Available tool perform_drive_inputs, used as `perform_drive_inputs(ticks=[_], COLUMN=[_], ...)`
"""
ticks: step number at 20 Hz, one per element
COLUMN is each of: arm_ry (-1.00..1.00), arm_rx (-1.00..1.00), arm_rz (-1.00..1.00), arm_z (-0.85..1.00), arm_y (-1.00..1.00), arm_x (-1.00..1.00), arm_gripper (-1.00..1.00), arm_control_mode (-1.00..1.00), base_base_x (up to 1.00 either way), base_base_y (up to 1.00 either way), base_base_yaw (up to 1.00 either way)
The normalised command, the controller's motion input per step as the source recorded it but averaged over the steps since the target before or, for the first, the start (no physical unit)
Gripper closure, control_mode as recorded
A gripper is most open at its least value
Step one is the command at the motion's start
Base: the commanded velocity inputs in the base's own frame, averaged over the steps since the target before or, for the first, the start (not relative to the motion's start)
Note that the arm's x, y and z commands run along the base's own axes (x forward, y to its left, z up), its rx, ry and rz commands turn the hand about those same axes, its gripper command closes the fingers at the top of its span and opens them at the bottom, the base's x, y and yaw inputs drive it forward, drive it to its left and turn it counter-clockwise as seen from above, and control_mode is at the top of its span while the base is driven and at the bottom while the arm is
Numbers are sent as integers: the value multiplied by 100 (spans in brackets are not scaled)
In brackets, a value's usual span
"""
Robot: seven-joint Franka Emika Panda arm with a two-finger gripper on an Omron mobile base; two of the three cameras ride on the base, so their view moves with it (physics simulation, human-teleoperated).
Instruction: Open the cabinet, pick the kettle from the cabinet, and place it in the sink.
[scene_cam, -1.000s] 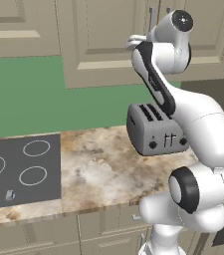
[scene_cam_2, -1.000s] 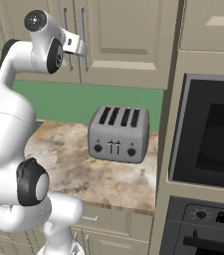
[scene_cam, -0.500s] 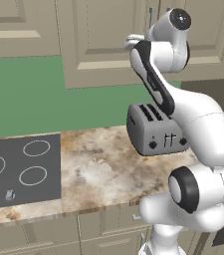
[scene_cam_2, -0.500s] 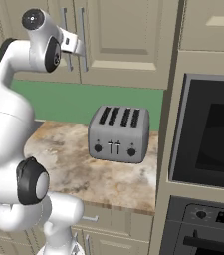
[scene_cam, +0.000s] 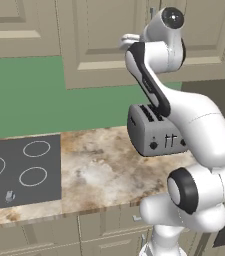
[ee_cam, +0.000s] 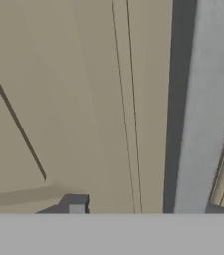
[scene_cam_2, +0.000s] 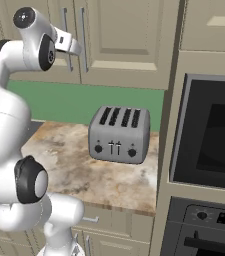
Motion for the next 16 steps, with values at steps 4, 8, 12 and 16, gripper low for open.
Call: perform_drive_inputs(ticks=[4, 8, 12, 16], arm_ry=[0, 0, 0, 3], arm_rx=[4, 8, 5, 1], arm_rz=[3, 8, 4, 0], arm_z=[-13, -11, -5, 0], arm_y=[32, 35, 41, 46], arm_x=[-18, -31, -33, -33], arm_gripper=[100, 100, 100, 100], arm_control_mode=[-100, -100, -100, -100], base_base_x=[0, 0, 0, 0], base_base_y=[0, 0, 0, 0], base_base_yaw=[0, 0, 0, 0])
